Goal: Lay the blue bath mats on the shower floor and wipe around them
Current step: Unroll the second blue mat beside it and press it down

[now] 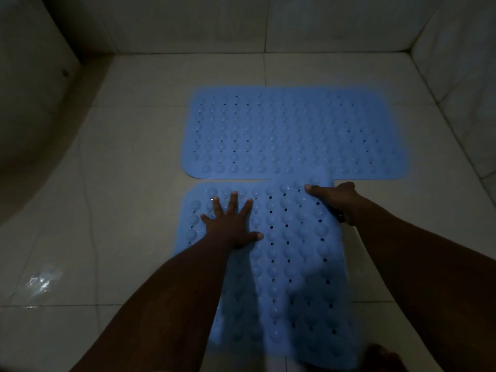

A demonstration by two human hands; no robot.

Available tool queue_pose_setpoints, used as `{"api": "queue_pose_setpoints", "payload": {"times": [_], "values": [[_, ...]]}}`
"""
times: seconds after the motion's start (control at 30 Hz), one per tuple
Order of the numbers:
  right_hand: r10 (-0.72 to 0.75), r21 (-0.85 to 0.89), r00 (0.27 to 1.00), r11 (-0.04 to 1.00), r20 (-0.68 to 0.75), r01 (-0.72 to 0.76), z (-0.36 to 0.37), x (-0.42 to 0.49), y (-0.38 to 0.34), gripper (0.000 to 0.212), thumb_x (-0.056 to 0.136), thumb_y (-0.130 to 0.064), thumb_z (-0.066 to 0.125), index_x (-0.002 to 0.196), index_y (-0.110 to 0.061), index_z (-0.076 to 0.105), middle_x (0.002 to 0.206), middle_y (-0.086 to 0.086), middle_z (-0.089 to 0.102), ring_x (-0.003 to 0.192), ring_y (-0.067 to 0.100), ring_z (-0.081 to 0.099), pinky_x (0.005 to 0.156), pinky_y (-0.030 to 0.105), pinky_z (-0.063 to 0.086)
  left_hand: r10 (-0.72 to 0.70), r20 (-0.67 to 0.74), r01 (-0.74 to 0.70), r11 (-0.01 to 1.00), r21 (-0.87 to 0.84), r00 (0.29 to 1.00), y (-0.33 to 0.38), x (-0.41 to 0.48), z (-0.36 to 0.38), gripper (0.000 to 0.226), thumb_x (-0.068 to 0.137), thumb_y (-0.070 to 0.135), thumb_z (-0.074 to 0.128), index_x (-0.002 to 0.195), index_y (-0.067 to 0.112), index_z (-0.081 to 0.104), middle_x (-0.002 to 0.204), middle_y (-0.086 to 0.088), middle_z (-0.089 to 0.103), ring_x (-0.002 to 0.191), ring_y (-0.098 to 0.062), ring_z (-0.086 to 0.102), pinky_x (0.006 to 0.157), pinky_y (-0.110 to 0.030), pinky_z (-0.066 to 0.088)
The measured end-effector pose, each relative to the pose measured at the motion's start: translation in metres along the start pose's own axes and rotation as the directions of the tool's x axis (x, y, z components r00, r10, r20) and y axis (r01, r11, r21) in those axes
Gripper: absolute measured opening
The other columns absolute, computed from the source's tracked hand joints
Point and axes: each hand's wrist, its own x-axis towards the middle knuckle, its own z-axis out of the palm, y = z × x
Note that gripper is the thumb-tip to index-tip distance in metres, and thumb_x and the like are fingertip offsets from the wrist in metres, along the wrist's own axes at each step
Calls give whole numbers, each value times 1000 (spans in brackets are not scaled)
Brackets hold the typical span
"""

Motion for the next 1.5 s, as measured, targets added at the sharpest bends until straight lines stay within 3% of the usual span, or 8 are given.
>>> {"api": "queue_pose_setpoints", "payload": {"times": [0.1, 0.27, 0.6, 0.83, 1.07, 1.2, 1.3, 1.5], "values": [[21, 19, 997, 1000, 75, -22, -9, 9, 5, 137, 41, -70, 90, 149, -5, 37, 139, 13, 57, 112, 30, 65, 91, 45, 56, -19, 12, 20, 1000, -13, 1000, 3, -2, -3, 108, 77, 82, 57, 154, 51, -13, 161, 7, -35, 146, -47, -29, 108, -82, 4], [56, 5, 980, 998, 190, -58, -13, -7, -3, 47, 77, -33, 74, 115, -8, 63, 104, 14, 71, 93, 30, 68, 80, 40, 58, -48, 8, 48, 999, -10, 999, 12, -6, -4, 108, 80, 78, 58, 155, 48, -13, 161, 5, -36, 145, -50, -29, 107, -83, 7], [11, -76, 1000, 997, -23, -13, -17, -1, 3, 98, 60, -32, 94, 137, 2, 43, 127, 21, 61, 105, 37, 66, 88, 53, 57, -97, 26, 98, 994, -36, 995, 31, -6, -5, 102, 89, 63, 60, 157, 41, -13, 162, 2, -36, 148, -47, -25, 109, -81, 13], [0, -363, 972, 928, -234, -87, -25, 6, 9, 158, 19, -89, 76, 149, -13, 28, 149, 17, 37, 134, 40, 42, 108, 58, 40, -71, 48, 77, 989, -123, 996, 26, -6, -13, 106, 84, 58, 71, 158, 44, -4, 165, 4, -29, 149, -46, -22, 109, -81, 14], [-9, -12, 999, 1000, 30, 9, -43, -3, 4, 82, 71, -57, 78, 131, -6, 58, 118, 11, 67, 92, 26, 69, 67, 33, 55, -67, 24, 69, 991, -111, 997, 29, -5, -12, 108, 84, 57, 72, 158, 43, -6, 164, 2, -30, 149, -46, -22, 108, -82, 16], [-42, -42, 998, 998, -55, 40, -58, 1, 8, 99, 61, -56, 87, 137, -4, 49, 126, 15, 64, 95, 29, 69, 67, 37, 60, 48, -97, -45, 998, 35, 994, 35, -3, -7, 100, 87, 68, 58, 158, 42, -8, 165, 2, -28, 151, -42, -20, 110, -78, 14], [-89, -230, 953, 973, -290, 21, -66, 2, 12, 120, 61, -57, 87, 149, -7, 23, 145, 19, 45, 124, 39, 55, 95, 51, 53, 159, -85, -157, 987, 35, 984, 47, 4, -2, 106, 79, 82, 54, 156, 46, -9, 165, 6, -29, 152, -38, -21, 110, -79, 11], [-74, -359, 920, 930, -384, -75, -78, 18, 30, 95, 44, -75, 53, 115, -13, 59, 108, 10, 62, 99, 36, 61, 93, 51, 51, 139, 18, -140, 988, 68, 990, 61, 10, 14, 125, 62, 89, 64, 155, 50, -11, 162, 6, -35, 148, -40, -29, 107, -82, 4]]}}
